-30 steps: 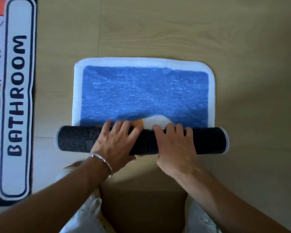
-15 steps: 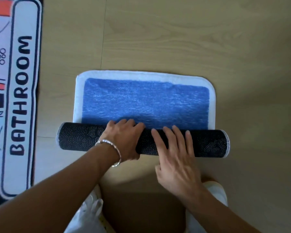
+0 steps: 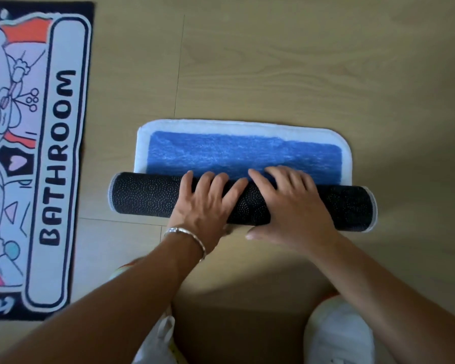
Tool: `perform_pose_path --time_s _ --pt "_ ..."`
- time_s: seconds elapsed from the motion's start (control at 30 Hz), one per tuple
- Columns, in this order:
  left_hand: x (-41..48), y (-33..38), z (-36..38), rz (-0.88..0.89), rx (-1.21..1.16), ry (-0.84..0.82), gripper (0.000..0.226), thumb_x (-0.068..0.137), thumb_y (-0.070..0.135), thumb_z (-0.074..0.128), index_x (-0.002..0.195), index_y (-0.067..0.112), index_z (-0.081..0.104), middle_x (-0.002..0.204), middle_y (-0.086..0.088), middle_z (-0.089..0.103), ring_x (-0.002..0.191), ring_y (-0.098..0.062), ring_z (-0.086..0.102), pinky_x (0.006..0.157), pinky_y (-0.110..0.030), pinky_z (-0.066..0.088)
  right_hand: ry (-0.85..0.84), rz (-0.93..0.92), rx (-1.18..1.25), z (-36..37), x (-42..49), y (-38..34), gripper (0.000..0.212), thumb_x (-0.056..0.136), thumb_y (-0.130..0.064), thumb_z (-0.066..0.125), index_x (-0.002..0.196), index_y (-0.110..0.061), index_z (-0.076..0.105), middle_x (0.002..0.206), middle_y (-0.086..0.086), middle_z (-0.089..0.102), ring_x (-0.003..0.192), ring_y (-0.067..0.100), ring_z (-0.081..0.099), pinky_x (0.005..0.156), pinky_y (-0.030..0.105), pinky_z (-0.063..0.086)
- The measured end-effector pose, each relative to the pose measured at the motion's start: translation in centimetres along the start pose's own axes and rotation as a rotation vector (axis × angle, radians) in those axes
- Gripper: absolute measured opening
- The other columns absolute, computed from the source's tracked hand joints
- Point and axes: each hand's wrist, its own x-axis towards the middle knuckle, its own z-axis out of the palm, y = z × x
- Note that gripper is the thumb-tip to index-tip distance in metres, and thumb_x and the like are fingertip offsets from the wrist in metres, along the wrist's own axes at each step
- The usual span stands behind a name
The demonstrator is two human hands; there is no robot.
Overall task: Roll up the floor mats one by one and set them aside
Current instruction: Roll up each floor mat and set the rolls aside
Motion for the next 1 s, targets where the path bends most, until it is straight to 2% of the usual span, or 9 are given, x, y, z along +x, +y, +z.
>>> perform_pose_path --time_s 0.1,0.2,0.3,0.4,0.53,0.67,0.77,0.9,1.0 --pt "2.3 -1.2 -0.7 0.043 -0.088 -0.037 0.090 0.072 0.060 0.062 0.138 0.031 0.006 0.130 0.002 0.037 0.118 -0.021 0.040 0.102 -0.043 0.027 0.135 0.054 -0.030 0.9 -0.9 -0.5 0.114 0.042 -0.060 0.085 0.139 -0.017 0.044 0.129 0.013 0.054 0.123 0.036 0.047 0.107 0.054 0.029" --pt "3.4 -1.5 -0.9 0.023 -0.100 0.005 0.080 0.072 0.049 0.063 0.136 0.034 0.017 0.130 0.000 0.038 0.119 -0.023 0.039 0.104 -0.048 0.024 0.191 0.075 -0.047 1.4 -0.8 -0.7 0.114 0.038 -0.056 0.088 0.136 -0.018 0.044 0.125 0.013 0.055 0.119 0.035 0.050 0.106 0.053 0.027" --pt "2.9 -1.4 -0.6 -0.036 -0.011 0.050 0.099 0.060 0.052 0.075 0.140 0.028 0.022 0.137 -0.009 0.037 0.123 -0.029 0.037 0.105 -0.062 0.018 0.163 0.114 -0.083 0.8 0.9 -0.5 0.104 0.038 -0.049 0.090 0.130 -0.021 0.049 0.112 0.008 0.058 0.105 0.031 0.054 0.101 0.050 0.033" --pt "2.3 -1.7 0.2 -0.017 0.026 0.216 0.111 0.043 0.053 0.082 0.136 0.022 0.030 0.126 -0.015 0.050 0.113 -0.034 0.048 0.100 -0.065 0.027 0.071 0.074 -0.080 -0.9 2.8 0.3 0.079 0.062 -0.042 0.077 0.131 -0.025 0.044 0.114 0.004 0.054 0.107 0.028 0.050 0.097 0.044 0.033" --pt "3.3 -1.5 -1.3 -0.090 -0.030 0.043 0.097 0.064 0.059 0.071 0.140 0.028 0.019 0.129 -0.005 0.042 0.116 -0.028 0.043 0.107 -0.057 0.022 -0.086 0.052 0.026 -2.2 4.3 1.3 0.075 0.070 -0.042 0.069 0.134 -0.028 0.034 0.122 0.001 0.048 0.117 0.025 0.044 0.099 0.043 0.029" --pt "3.8 -0.9 -1.5 -0.137 -0.064 0.032 0.082 0.074 0.048 0.067 0.138 0.030 0.019 0.126 -0.002 0.040 0.114 -0.026 0.041 0.106 -0.053 0.021 -0.069 0.044 0.007 -2.1 3.9 1.1 0.077 0.067 -0.040 0.072 0.134 -0.028 0.035 0.120 0.002 0.049 0.115 0.025 0.045 0.099 0.042 0.029" --pt "3.5 -0.9 -1.0 -0.140 -0.051 0.041 0.076 0.074 0.034 0.064 0.135 0.030 0.019 0.122 -0.001 0.042 0.109 -0.025 0.043 0.103 -0.050 0.025 -0.057 0.039 0.012 -1.9 3.7 1.0 0.076 0.068 -0.038 0.071 0.134 -0.027 0.035 0.119 0.001 0.049 0.114 0.024 0.045 0.098 0.041 0.029" --pt "2.6 -0.5 -1.0 -0.122 -0.054 0.026 0.075 0.074 0.035 0.062 0.134 0.030 0.018 0.121 0.000 0.041 0.110 -0.024 0.043 0.101 -0.049 0.027 -0.057 0.048 0.024 -1.5 2.6 0.4 0.070 0.069 -0.036 0.068 0.132 -0.027 0.037 0.116 0.000 0.049 0.111 0.025 0.045 0.095 0.041 0.030" --pt "0.3 0.3 -0.3 -0.111 -0.072 0.013 0.074 0.066 0.033 0.066 0.130 0.028 0.030 0.112 -0.002 0.048 0.100 -0.026 0.048 0.095 -0.050 0.033 -0.084 0.056 0.015 -0.9 0.6 -0.5 0.068 0.065 -0.035 0.068 0.127 -0.025 0.041 0.112 0.001 0.051 0.107 0.026 0.048 0.091 0.041 0.032"
